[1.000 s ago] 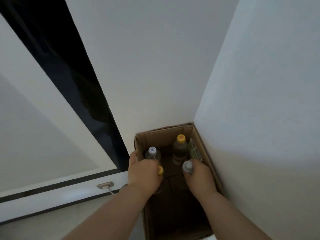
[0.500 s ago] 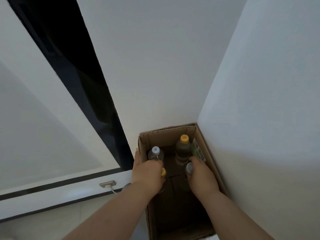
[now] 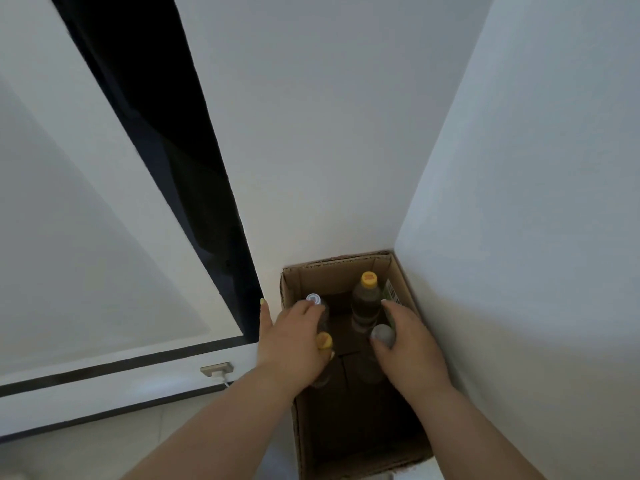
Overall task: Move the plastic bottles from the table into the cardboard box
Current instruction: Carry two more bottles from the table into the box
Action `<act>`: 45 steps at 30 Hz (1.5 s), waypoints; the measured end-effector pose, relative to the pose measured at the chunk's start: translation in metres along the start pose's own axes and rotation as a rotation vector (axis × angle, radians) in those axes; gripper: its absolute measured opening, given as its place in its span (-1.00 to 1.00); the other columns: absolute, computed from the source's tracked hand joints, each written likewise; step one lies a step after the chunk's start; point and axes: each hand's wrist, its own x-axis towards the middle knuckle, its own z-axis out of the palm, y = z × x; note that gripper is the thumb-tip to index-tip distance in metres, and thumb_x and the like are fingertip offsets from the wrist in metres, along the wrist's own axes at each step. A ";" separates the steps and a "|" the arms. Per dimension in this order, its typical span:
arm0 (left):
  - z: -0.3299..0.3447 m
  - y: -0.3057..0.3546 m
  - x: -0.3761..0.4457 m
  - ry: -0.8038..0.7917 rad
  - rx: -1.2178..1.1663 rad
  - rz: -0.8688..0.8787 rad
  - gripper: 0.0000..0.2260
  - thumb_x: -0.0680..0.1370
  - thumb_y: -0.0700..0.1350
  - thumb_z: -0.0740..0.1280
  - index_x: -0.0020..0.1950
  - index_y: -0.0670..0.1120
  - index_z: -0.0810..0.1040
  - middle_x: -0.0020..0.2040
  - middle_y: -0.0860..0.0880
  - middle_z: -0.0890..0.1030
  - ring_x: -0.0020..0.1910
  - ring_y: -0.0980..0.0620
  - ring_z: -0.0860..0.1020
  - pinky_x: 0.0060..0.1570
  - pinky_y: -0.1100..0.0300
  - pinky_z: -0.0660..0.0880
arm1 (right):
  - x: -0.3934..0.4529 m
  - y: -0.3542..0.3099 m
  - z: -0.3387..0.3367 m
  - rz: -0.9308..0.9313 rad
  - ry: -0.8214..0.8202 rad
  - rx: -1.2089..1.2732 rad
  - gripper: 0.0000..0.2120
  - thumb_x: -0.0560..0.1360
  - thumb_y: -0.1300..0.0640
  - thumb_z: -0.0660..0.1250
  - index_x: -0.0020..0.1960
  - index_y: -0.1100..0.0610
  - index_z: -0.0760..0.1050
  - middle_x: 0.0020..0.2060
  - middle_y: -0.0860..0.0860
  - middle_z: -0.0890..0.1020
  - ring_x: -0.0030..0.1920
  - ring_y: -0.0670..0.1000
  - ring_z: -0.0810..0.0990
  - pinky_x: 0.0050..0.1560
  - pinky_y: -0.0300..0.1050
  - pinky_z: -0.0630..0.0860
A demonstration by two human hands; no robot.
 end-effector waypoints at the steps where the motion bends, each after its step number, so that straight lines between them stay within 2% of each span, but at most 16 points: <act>1: -0.007 -0.002 -0.002 0.034 -0.063 -0.020 -0.41 0.49 0.14 0.36 0.49 0.14 0.28 0.46 0.14 0.39 0.44 0.04 0.39 0.56 -0.23 -0.13 | -0.002 -0.005 -0.007 -0.020 0.027 0.061 -0.48 0.48 0.08 0.41 0.41 -0.06 0.40 0.32 -0.12 0.52 0.33 -0.04 0.49 0.28 -0.07 0.48; 3: -0.028 -0.004 -0.009 0.107 -0.258 -0.062 -0.40 0.46 0.12 0.42 0.46 0.16 0.32 0.42 0.16 0.43 0.39 0.09 0.42 0.53 -0.07 0.15 | -0.005 -0.018 -0.022 -0.048 0.084 0.164 -0.51 0.46 0.09 0.45 0.35 -0.10 0.44 0.23 -0.17 0.55 0.25 -0.11 0.51 0.25 -0.09 0.50; 4: -0.041 -0.005 -0.014 0.148 -0.394 -0.082 -0.40 0.45 0.10 0.45 0.45 0.16 0.34 0.39 0.17 0.44 0.36 0.12 0.43 0.42 0.08 0.29 | -0.006 -0.025 -0.031 -0.055 0.110 0.216 -0.50 0.45 0.10 0.47 0.35 -0.08 0.44 0.23 -0.17 0.56 0.24 -0.13 0.51 0.27 -0.10 0.49; 6: -0.073 -0.005 -0.031 0.211 -0.655 -0.111 -0.44 0.46 0.04 0.48 0.43 0.18 0.38 0.32 0.22 0.44 0.33 0.19 0.40 0.23 0.27 0.32 | -0.012 -0.044 -0.051 -0.064 0.143 0.422 -0.50 0.45 0.15 0.49 0.35 -0.03 0.47 0.25 -0.12 0.59 0.25 -0.12 0.55 0.32 -0.04 0.50; 8: -0.106 -0.005 -0.051 0.232 -0.917 -0.131 -0.51 0.51 0.00 0.45 0.42 0.18 0.42 0.35 0.21 0.48 0.34 0.22 0.42 0.28 0.24 0.31 | -0.023 -0.068 -0.071 -0.066 0.142 0.663 -0.56 0.48 0.20 0.46 0.32 -0.04 0.49 0.23 -0.11 0.61 0.23 -0.10 0.59 0.31 0.03 0.52; 10: -0.137 -0.009 -0.079 0.242 -1.235 -0.102 -0.57 0.52 0.00 0.40 0.38 0.11 0.48 0.35 0.14 0.56 0.33 0.17 0.49 0.42 0.10 0.33 | -0.042 -0.093 -0.089 -0.108 0.124 0.880 -0.58 0.43 0.10 0.51 0.26 -0.12 0.54 0.21 -0.12 0.64 0.23 -0.07 0.62 0.30 0.07 0.52; 11: -0.149 -0.012 -0.093 0.250 -1.397 -0.070 -0.58 0.51 0.02 0.37 0.37 0.07 0.50 0.33 0.08 0.59 0.33 0.11 0.53 0.45 0.00 0.34 | -0.055 -0.105 -0.097 -0.126 0.093 0.992 -0.52 0.34 -0.03 0.57 0.23 -0.15 0.56 0.21 -0.10 0.65 0.24 -0.03 0.62 0.29 0.08 0.52; 13: -0.167 -0.019 -0.125 0.260 -1.660 0.006 -0.58 0.55 0.05 0.28 0.39 -0.02 0.50 0.32 0.00 0.63 0.33 0.01 0.57 0.43 -0.12 0.36 | -0.085 -0.127 -0.108 -0.182 0.013 1.139 -0.25 0.12 -0.25 0.62 0.27 -0.13 0.55 0.25 -0.06 0.64 0.26 0.05 0.62 0.28 0.08 0.53; 16: -0.184 -0.028 -0.188 0.231 -1.876 0.130 -0.51 0.59 0.09 0.16 0.45 -0.09 0.44 0.36 -0.10 0.59 0.36 -0.09 0.55 0.41 -0.14 0.35 | -0.148 -0.156 -0.111 -0.281 -0.066 1.235 -0.07 0.06 -0.27 0.64 0.37 -0.07 0.47 0.32 0.01 0.60 0.29 0.14 0.60 0.32 0.17 0.48; 18: -0.188 -0.032 -0.230 0.189 -1.938 0.209 -0.46 0.57 0.14 0.14 0.48 -0.10 0.41 0.40 -0.12 0.56 0.38 -0.12 0.53 0.41 -0.15 0.34 | -0.191 -0.167 -0.106 -0.336 -0.115 1.304 -0.09 0.15 -0.22 0.62 0.43 -0.03 0.41 0.36 0.05 0.56 0.32 0.18 0.57 0.35 0.25 0.43; 20: -0.190 -0.036 -0.276 0.154 -1.951 0.263 -0.42 0.55 0.18 0.15 0.49 -0.09 0.40 0.41 -0.12 0.55 0.39 -0.13 0.52 0.39 -0.14 0.34 | -0.239 -0.177 -0.098 -0.377 -0.148 1.357 -0.24 0.33 -0.12 0.52 0.47 -0.02 0.37 0.39 0.08 0.53 0.34 0.21 0.54 0.36 0.30 0.39; 23: -0.191 -0.042 -0.339 0.129 -1.942 0.310 -0.41 0.53 0.21 0.14 0.48 -0.07 0.42 0.42 -0.11 0.55 0.39 -0.13 0.52 0.41 -0.15 0.32 | -0.306 -0.189 -0.091 -0.413 -0.176 1.408 -0.37 0.45 -0.05 0.43 0.49 -0.04 0.35 0.41 0.10 0.51 0.37 0.24 0.51 0.34 0.26 0.42; 27: -0.201 -0.042 -0.424 0.112 -1.977 0.352 -0.40 0.53 0.24 0.12 0.46 -0.05 0.45 0.41 -0.11 0.56 0.38 -0.14 0.53 0.41 -0.17 0.37 | -0.393 -0.208 -0.096 -0.458 -0.196 1.440 -0.20 0.33 -0.11 0.54 0.50 -0.06 0.33 0.44 0.13 0.47 0.39 0.25 0.49 0.33 0.25 0.43; 31: -0.209 -0.036 -0.505 0.148 -1.999 0.410 -0.39 0.53 0.26 0.10 0.46 -0.04 0.45 0.40 -0.10 0.56 0.36 -0.12 0.55 0.33 -0.11 0.41 | -0.474 -0.221 -0.105 -0.504 -0.210 1.431 -0.21 0.33 -0.12 0.55 0.49 -0.08 0.34 0.43 0.13 0.48 0.39 0.25 0.49 0.33 0.27 0.43; 38: -0.189 -0.022 -0.641 0.220 -1.979 0.462 -0.40 0.52 0.27 0.12 0.45 0.00 0.48 0.42 -0.10 0.55 0.40 -0.13 0.52 0.36 -0.13 0.38 | -0.602 -0.212 -0.111 -0.563 -0.256 1.424 -0.19 0.31 -0.11 0.57 0.49 -0.07 0.34 0.42 0.14 0.49 0.37 0.26 0.50 0.30 0.24 0.46; 45: -0.139 0.008 -0.807 0.375 -1.803 0.516 -0.42 0.54 0.25 0.13 0.49 0.00 0.41 0.44 -0.06 0.52 0.43 -0.12 0.48 0.40 -0.12 0.41 | -0.755 -0.188 -0.110 -0.636 -0.287 1.221 -0.13 0.29 -0.17 0.56 0.51 -0.05 0.31 0.41 0.09 0.51 0.36 0.19 0.53 0.32 0.23 0.47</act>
